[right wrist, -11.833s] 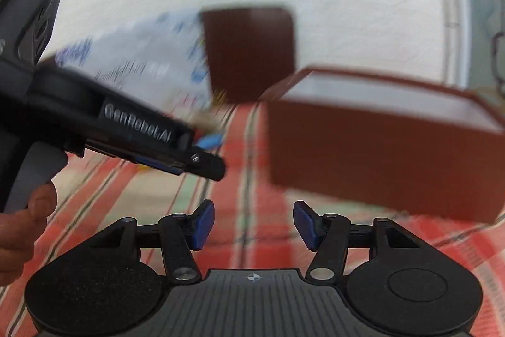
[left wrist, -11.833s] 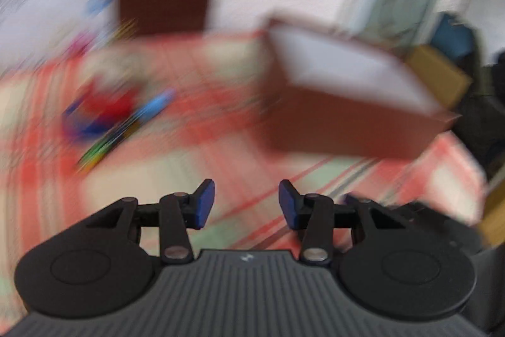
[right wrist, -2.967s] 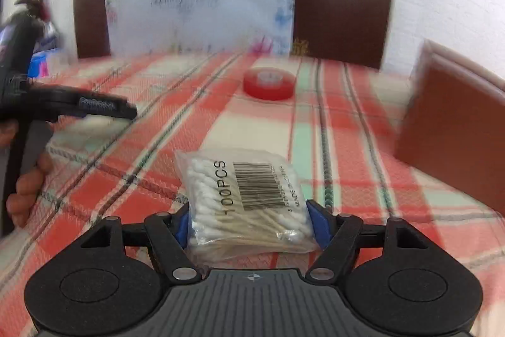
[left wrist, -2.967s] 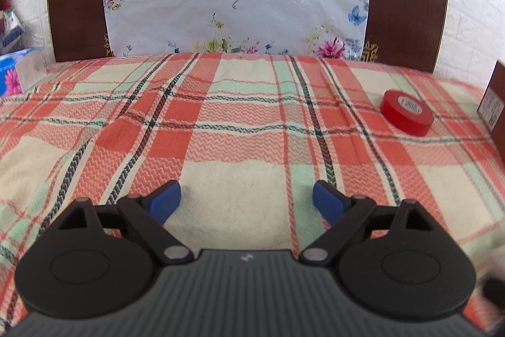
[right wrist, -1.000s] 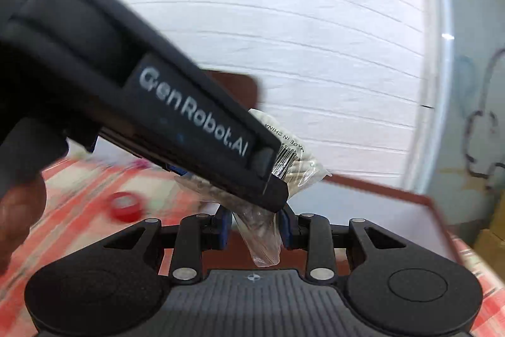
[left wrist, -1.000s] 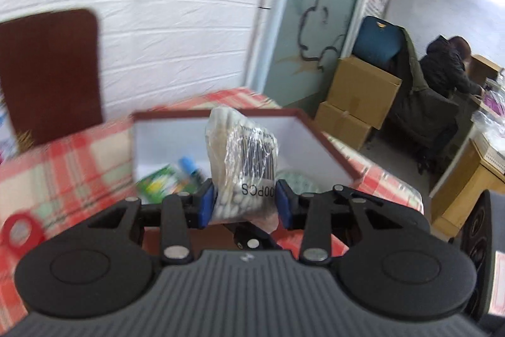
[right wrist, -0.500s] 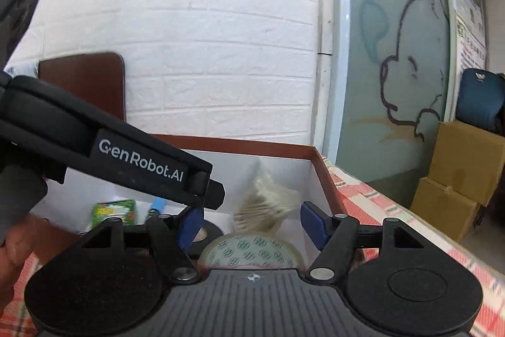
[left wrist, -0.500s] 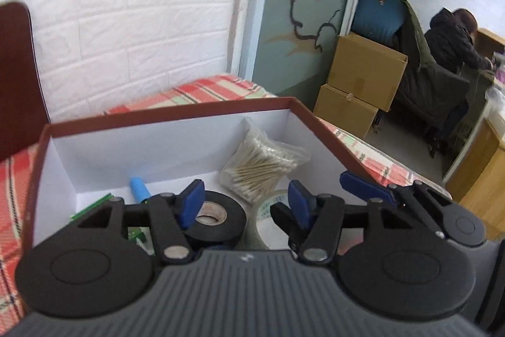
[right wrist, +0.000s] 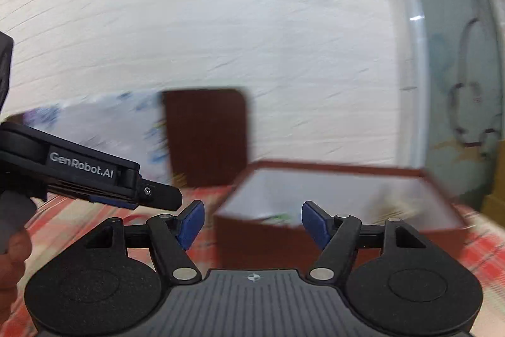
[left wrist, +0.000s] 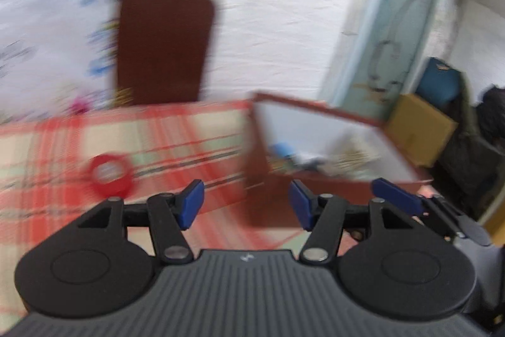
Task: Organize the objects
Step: 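Move the right tool to the red tape roll and grasp it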
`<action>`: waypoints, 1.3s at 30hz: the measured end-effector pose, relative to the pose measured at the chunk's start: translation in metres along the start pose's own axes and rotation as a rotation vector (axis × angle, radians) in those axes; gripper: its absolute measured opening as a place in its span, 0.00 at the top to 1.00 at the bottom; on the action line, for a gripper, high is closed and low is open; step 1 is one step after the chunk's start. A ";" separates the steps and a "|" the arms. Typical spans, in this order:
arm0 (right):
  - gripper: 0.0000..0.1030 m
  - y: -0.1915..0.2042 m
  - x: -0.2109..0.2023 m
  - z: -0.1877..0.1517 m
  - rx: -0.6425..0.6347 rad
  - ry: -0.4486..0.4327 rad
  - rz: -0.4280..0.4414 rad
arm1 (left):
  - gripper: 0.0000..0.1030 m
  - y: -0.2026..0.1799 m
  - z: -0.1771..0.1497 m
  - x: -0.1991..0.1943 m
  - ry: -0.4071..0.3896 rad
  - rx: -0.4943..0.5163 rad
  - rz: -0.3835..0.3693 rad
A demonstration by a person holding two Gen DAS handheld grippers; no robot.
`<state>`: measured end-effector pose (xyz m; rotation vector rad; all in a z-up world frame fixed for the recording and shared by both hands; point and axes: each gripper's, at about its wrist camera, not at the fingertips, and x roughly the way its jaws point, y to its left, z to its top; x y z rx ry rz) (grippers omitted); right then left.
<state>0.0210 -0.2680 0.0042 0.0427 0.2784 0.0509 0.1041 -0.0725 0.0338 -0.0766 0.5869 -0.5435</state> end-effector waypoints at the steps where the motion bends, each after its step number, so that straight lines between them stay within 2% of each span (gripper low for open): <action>1: 0.35 0.023 0.008 -0.007 -0.004 0.056 0.051 | 0.40 0.022 -0.007 -0.003 0.025 -0.017 0.073; 4: 0.38 0.064 0.043 -0.029 -0.021 0.190 0.130 | 0.36 0.087 -0.034 -0.007 0.064 -0.044 0.266; 6: 0.38 0.079 0.074 -0.042 -0.065 0.260 0.130 | 0.36 0.132 -0.051 -0.003 0.105 -0.082 0.413; 7: 0.38 0.086 0.088 -0.046 -0.098 0.293 0.116 | 0.32 0.153 -0.061 -0.002 0.112 -0.107 0.458; 8: 0.33 0.087 0.106 -0.046 -0.110 0.332 0.109 | 0.26 0.165 -0.069 -0.011 0.036 -0.093 0.468; 10: 0.30 0.089 0.125 -0.039 -0.109 0.321 0.103 | 0.23 0.177 -0.072 -0.013 -0.007 -0.122 0.467; 13: 0.21 0.090 0.147 -0.034 -0.123 0.323 0.084 | 0.16 0.171 -0.064 0.003 0.001 -0.076 0.495; 16: 0.20 0.090 0.150 -0.035 -0.128 0.314 0.080 | 0.13 0.176 -0.061 0.009 0.002 -0.094 0.484; 33: 0.20 0.092 0.147 -0.037 -0.132 0.304 0.068 | 0.13 0.176 -0.067 0.005 0.000 -0.085 0.490; 36: 0.15 0.093 0.154 -0.035 -0.128 0.325 0.069 | 0.12 0.177 -0.067 0.005 -0.001 -0.086 0.489; 37: 0.11 0.095 0.160 -0.033 -0.120 0.333 0.073 | 0.12 0.177 -0.066 0.005 -0.002 -0.088 0.488; 39: 0.10 0.099 0.173 -0.030 -0.115 0.336 0.075 | 0.12 0.176 -0.066 0.004 -0.004 -0.091 0.486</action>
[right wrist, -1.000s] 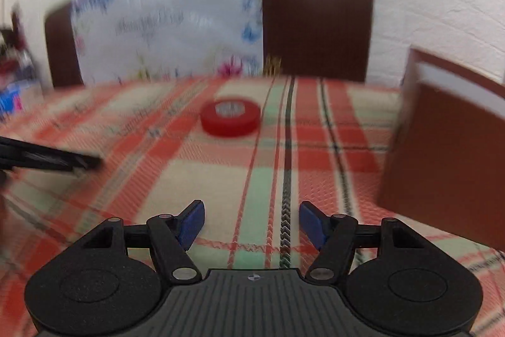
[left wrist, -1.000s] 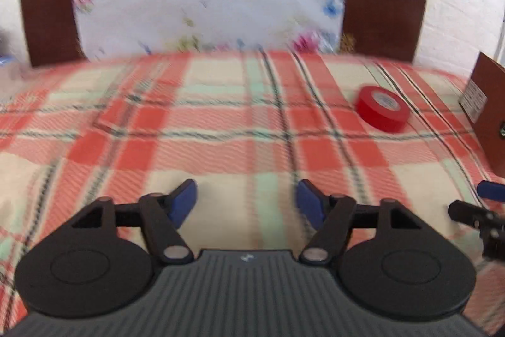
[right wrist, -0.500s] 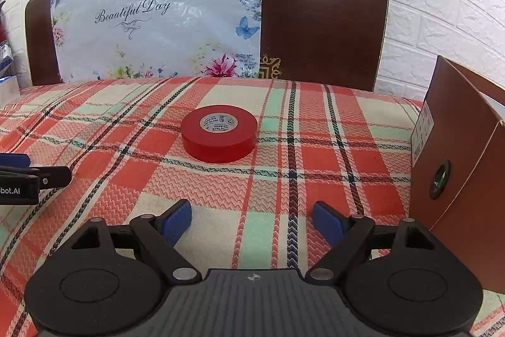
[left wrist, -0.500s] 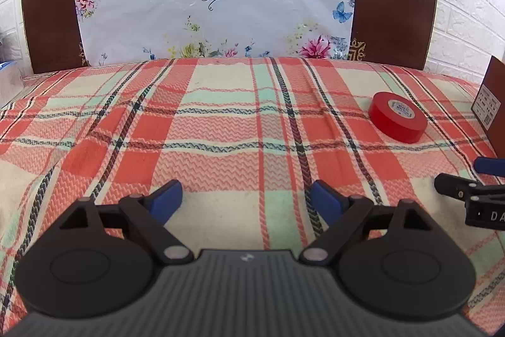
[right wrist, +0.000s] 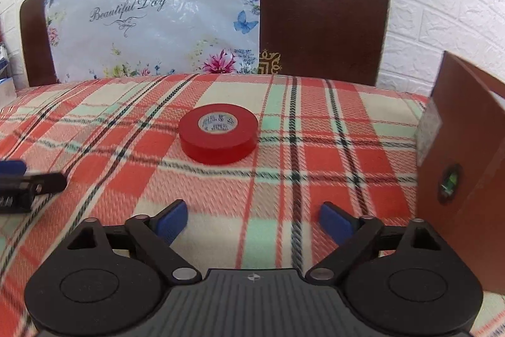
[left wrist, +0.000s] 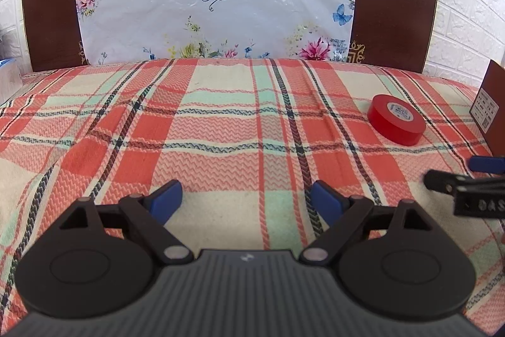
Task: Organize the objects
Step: 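Move the right tool to the red tape roll and grasp it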
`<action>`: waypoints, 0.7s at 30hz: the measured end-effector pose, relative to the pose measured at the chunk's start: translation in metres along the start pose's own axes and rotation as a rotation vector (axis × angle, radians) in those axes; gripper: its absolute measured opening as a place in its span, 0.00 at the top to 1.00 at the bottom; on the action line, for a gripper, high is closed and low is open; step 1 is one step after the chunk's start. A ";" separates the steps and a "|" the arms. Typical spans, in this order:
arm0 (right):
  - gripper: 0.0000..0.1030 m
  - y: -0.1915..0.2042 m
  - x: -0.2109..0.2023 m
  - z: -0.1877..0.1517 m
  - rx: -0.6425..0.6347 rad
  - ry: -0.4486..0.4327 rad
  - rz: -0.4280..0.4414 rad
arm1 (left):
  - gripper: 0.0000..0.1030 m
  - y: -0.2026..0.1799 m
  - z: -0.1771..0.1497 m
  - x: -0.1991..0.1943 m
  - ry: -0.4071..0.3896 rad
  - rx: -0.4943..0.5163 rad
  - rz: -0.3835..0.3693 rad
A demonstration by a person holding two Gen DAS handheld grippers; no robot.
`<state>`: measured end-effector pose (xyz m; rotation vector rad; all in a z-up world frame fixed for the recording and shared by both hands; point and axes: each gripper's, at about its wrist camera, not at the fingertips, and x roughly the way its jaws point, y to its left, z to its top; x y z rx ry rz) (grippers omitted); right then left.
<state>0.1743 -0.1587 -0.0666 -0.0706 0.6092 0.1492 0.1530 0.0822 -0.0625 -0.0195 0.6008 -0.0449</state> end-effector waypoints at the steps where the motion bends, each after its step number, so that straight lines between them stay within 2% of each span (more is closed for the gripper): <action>1: 0.10 0.002 0.006 0.004 -0.002 -0.001 0.001 | 0.12 0.000 0.000 0.000 -0.001 -0.001 -0.001; 7: 0.08 0.014 0.043 0.029 0.002 -0.002 -0.012 | 0.12 0.000 0.001 0.001 0.000 -0.001 -0.003; 9: 0.17 0.017 0.045 0.031 -0.017 -0.007 0.008 | 0.12 0.000 0.001 0.001 0.000 -0.001 -0.002; 10: 0.35 0.020 0.041 0.030 -0.036 -0.019 0.034 | 0.12 0.000 0.001 0.000 0.000 -0.003 -0.002; 12: 0.40 0.028 0.032 0.025 -0.058 -0.028 0.021 | 0.12 -0.001 0.001 0.000 0.000 -0.004 -0.001; 13: 0.49 0.029 0.028 0.022 -0.059 -0.031 0.027 | 0.12 -0.001 0.001 0.000 0.000 -0.003 -0.001; 14: 0.65 0.029 0.022 0.019 -0.057 -0.031 0.042 | 0.12 -0.001 0.001 0.000 0.000 -0.002 -0.002; 15: 0.73 0.030 0.016 0.016 -0.059 -0.030 0.057 | 0.12 -0.001 0.001 0.000 0.000 -0.002 -0.001; 16: 0.78 0.032 0.009 0.011 -0.070 -0.029 0.055 | 0.11 -0.001 0.001 0.000 0.000 -0.002 0.000; 21: 0.77 0.035 -0.027 -0.014 -0.126 -0.032 0.041 | 0.11 -0.004 0.001 0.000 0.000 0.007 0.008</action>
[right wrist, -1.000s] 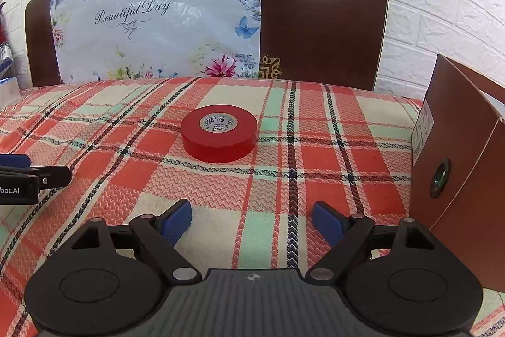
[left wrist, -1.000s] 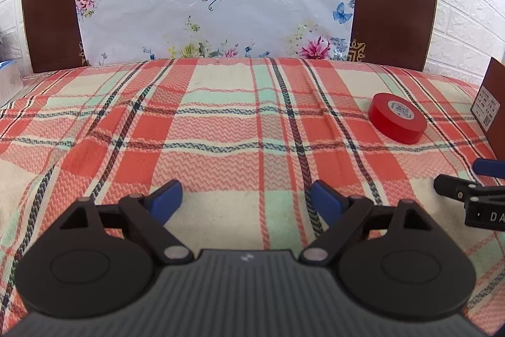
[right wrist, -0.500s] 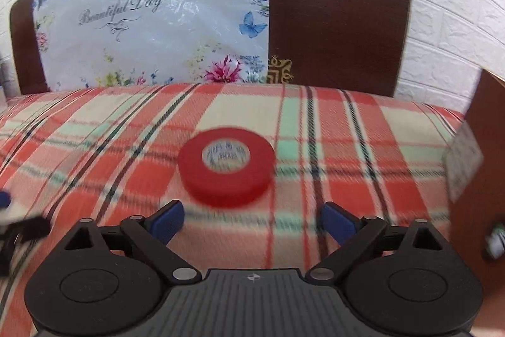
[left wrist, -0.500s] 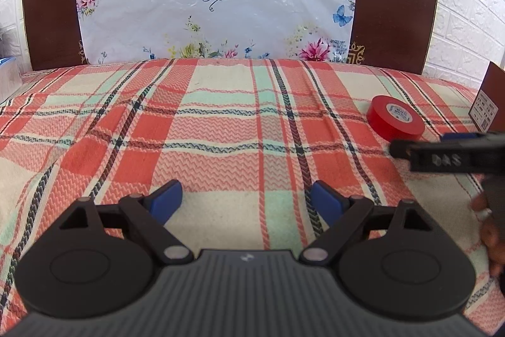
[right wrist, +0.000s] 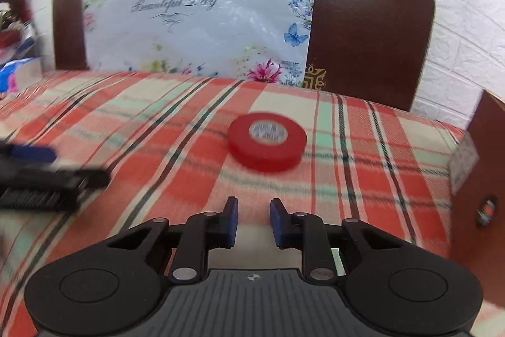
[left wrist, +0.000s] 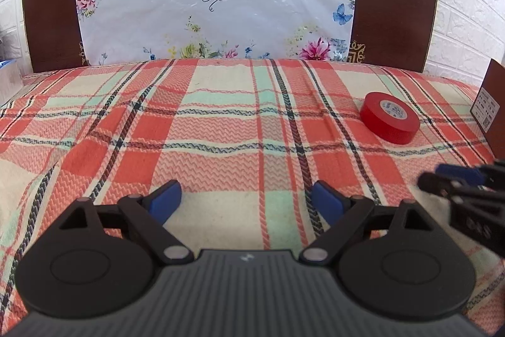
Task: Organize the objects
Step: 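Move the right tool to the red tape roll and grasp it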
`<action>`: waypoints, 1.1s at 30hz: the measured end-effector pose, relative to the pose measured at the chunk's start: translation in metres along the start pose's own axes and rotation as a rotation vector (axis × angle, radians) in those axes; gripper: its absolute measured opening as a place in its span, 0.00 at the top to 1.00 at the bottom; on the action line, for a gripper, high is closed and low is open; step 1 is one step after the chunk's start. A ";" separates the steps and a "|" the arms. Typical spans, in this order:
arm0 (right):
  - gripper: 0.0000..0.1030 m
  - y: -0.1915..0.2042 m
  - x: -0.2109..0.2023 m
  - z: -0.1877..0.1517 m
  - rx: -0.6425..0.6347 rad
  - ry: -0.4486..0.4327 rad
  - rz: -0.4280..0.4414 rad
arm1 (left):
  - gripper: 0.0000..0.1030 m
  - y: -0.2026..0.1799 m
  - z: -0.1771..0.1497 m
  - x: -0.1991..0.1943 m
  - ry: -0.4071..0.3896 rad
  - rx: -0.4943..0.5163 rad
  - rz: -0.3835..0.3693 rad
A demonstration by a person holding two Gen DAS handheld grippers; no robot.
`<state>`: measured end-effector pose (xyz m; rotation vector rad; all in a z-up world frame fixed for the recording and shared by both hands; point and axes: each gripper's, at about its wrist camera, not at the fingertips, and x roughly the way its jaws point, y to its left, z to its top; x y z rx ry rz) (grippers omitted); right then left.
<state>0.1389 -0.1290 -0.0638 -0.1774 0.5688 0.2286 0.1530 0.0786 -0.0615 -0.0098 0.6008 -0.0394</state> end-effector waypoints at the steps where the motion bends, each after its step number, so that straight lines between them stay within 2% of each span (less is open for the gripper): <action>1: 0.74 0.000 -0.003 -0.001 -0.011 -0.002 -0.003 | 0.11 0.000 0.000 0.000 0.000 0.000 -0.001; 3: 0.68 -0.003 -0.002 0.001 -0.002 0.001 -0.004 | 0.10 0.000 0.000 0.000 0.000 0.001 0.001; 4: 0.61 -0.006 0.001 0.004 0.008 0.000 -0.005 | 0.10 0.000 0.000 0.000 0.000 0.001 0.001; 5: 0.48 -0.009 0.006 0.007 0.015 -0.004 -0.014 | 0.10 0.000 0.000 0.000 -0.001 0.001 0.003; 7: 0.30 -0.016 0.020 0.016 0.049 -0.007 -0.035 | 0.10 0.001 0.000 0.000 -0.001 -0.001 0.002; 10: 0.28 -0.029 0.046 0.033 0.131 0.003 -0.017 | 0.09 0.001 0.000 0.001 0.000 -0.006 0.002; 13: 0.12 -0.030 0.074 0.049 0.181 0.020 0.016 | 0.09 0.000 0.000 0.001 0.001 -0.009 0.004; 15: 0.12 -0.021 0.086 0.057 0.149 0.018 0.004 | 0.09 0.000 0.000 0.001 0.001 -0.009 0.003; 18: 0.30 -0.010 0.091 0.061 0.087 0.002 0.004 | 0.08 0.000 0.000 0.002 0.002 -0.011 0.004; 23: 0.30 -0.012 0.077 0.053 0.091 0.004 0.006 | 0.08 0.000 0.000 0.002 0.003 -0.009 0.004; 27: 0.30 -0.010 0.040 0.028 0.076 0.016 0.023 | 0.07 -0.001 0.000 0.002 0.005 -0.008 0.008; 33: 0.30 -0.012 -0.046 -0.031 0.053 0.031 0.038 | 0.07 -0.003 0.001 0.003 0.007 -0.002 0.013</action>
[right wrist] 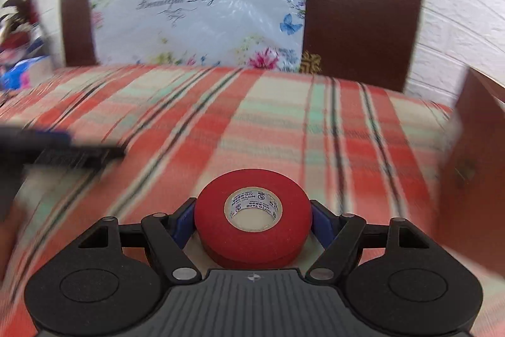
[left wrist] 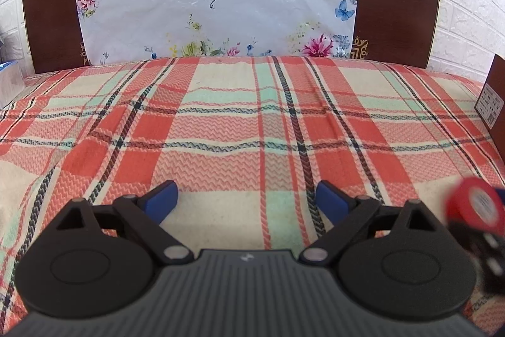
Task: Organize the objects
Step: 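Move the right tool to the red tape roll and grasp it, then hold the red tape with the right tool while the left tool grips it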
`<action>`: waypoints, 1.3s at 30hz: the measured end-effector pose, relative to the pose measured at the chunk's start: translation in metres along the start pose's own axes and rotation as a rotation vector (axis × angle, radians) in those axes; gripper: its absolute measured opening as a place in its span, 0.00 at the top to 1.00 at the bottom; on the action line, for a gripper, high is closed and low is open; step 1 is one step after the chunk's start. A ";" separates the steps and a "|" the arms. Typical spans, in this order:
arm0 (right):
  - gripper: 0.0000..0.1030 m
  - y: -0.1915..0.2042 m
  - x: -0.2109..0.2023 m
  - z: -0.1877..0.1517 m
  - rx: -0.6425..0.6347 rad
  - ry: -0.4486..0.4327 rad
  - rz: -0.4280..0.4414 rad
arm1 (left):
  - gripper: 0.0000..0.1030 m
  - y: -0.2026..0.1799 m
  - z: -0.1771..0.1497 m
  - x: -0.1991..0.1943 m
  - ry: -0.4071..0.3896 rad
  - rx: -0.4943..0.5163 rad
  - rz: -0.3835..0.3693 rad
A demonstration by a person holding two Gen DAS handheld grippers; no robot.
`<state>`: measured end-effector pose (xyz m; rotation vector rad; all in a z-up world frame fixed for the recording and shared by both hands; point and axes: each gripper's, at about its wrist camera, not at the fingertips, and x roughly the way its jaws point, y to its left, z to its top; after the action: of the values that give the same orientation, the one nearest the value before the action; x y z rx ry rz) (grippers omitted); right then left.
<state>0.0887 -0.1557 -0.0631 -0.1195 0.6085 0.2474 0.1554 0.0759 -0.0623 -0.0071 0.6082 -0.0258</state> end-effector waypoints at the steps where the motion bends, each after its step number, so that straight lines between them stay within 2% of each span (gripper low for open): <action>1: 0.30 -0.001 -0.013 -0.010 0.011 0.000 -0.010 | 0.07 0.000 0.000 0.000 0.000 0.002 0.002; 4: 0.29 -0.005 -0.040 -0.029 0.028 -0.008 -0.049 | 0.06 -0.002 0.001 0.000 0.004 0.012 0.012; 6: 0.20 -0.009 -0.053 -0.035 0.028 -0.022 -0.064 | 0.05 -0.005 0.002 -0.001 0.016 0.024 0.030; 8: 0.20 -0.012 -0.063 -0.042 0.024 -0.029 -0.062 | 0.09 -0.012 0.002 -0.011 0.036 0.029 0.046; 9: 0.21 -0.013 -0.064 -0.045 0.018 -0.018 -0.067 | 0.11 -0.015 0.001 -0.018 0.053 0.016 0.003; 10: 0.22 -0.013 -0.065 -0.049 0.015 -0.012 -0.070 | 0.15 -0.019 -0.001 -0.027 0.076 -0.005 -0.075; 12: 0.22 -0.016 -0.067 -0.050 0.024 -0.022 -0.061 | 0.15 -0.036 -0.004 -0.047 0.093 -0.027 -0.186; 15: 0.23 -0.018 -0.063 -0.050 0.033 -0.017 -0.051 | 0.20 -0.068 -0.003 -0.068 0.141 -0.023 -0.342; 17: 0.23 -0.018 -0.063 -0.051 0.036 -0.023 -0.049 | 0.24 -0.092 -0.001 -0.074 0.183 0.018 -0.413; 20: 0.25 -0.019 -0.064 -0.053 0.034 -0.031 -0.045 | 0.32 -0.122 -0.003 -0.077 0.237 0.098 -0.443; 25: 0.32 -0.015 -0.057 -0.049 -0.003 -0.026 -0.031 | 0.37 -0.141 -0.010 -0.062 0.323 0.111 -0.450; 26: 0.36 -0.014 -0.055 -0.047 -0.007 -0.025 -0.021 | 0.41 -0.142 -0.011 -0.062 0.323 0.109 -0.450; 27: 0.34 -0.013 -0.053 -0.046 -0.007 -0.021 -0.013 | 0.48 -0.142 -0.010 -0.060 0.328 0.103 -0.459; 28: 0.34 -0.013 -0.051 -0.044 -0.008 -0.020 -0.010 | 0.66 -0.143 -0.009 -0.057 0.346 0.103 -0.459; 31: 0.34 -0.015 -0.054 -0.041 0.008 -0.046 -0.012 | 0.69 -0.145 -0.002 -0.057 0.357 0.082 -0.437; 34: 0.34 -0.024 -0.076 -0.031 0.022 -0.172 -0.061 | 0.69 -0.156 0.022 -0.082 0.273 0.119 -0.456; 39: 0.34 -0.057 -0.101 0.002 0.001 -0.352 -0.228 | 0.69 -0.200 0.078 -0.108 0.120 0.176 -0.538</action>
<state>0.0247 -0.2300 -0.0009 -0.1390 0.2416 0.0440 0.1065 -0.1207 0.0663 0.0015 0.7084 -0.6046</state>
